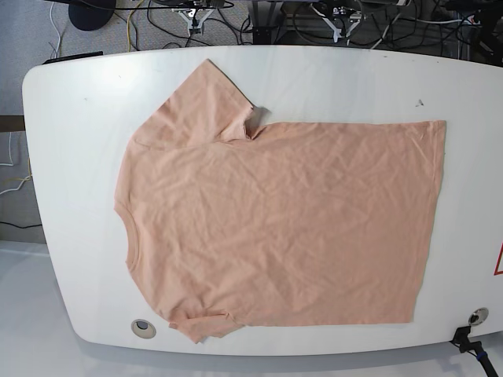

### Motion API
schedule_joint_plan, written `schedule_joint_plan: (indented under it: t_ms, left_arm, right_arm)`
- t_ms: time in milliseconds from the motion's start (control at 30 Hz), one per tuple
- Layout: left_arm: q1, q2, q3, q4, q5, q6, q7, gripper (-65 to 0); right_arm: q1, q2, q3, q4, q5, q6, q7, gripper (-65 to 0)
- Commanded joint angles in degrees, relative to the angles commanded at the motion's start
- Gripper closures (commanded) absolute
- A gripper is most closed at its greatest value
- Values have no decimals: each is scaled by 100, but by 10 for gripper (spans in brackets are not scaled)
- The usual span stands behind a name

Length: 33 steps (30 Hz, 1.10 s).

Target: Fold the T-shirt properly

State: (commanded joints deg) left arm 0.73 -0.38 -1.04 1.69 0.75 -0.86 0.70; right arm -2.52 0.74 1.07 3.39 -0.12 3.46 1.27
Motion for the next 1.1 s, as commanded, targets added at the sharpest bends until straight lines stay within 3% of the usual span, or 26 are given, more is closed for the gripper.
schedule_joint_plan:
  t_ms: [433,667,967,1000,1100]
  left_arm:
    - [177,-150,32,137,32,1,228,0]
    - [658,-323,43,854,26,3,165,0]
    - [1496,-572,48,2012,-47,-12,137,0]
    - [1265,-538,52,1751,3,51,201,0]
    - [1262,-558,58,1733,12,51,220,0]
  right_arm:
    - [-39,21,26,-39,-22,-16,-21,0]
    - [-202,31,23,-33,-37,-13,24,0]
    - [-966,168,21,679,-10,-5,232,0]
    - [-459,76,13,235,-19,-6,72,0]
    - [-455,78,6,247,-16,10,80,0]
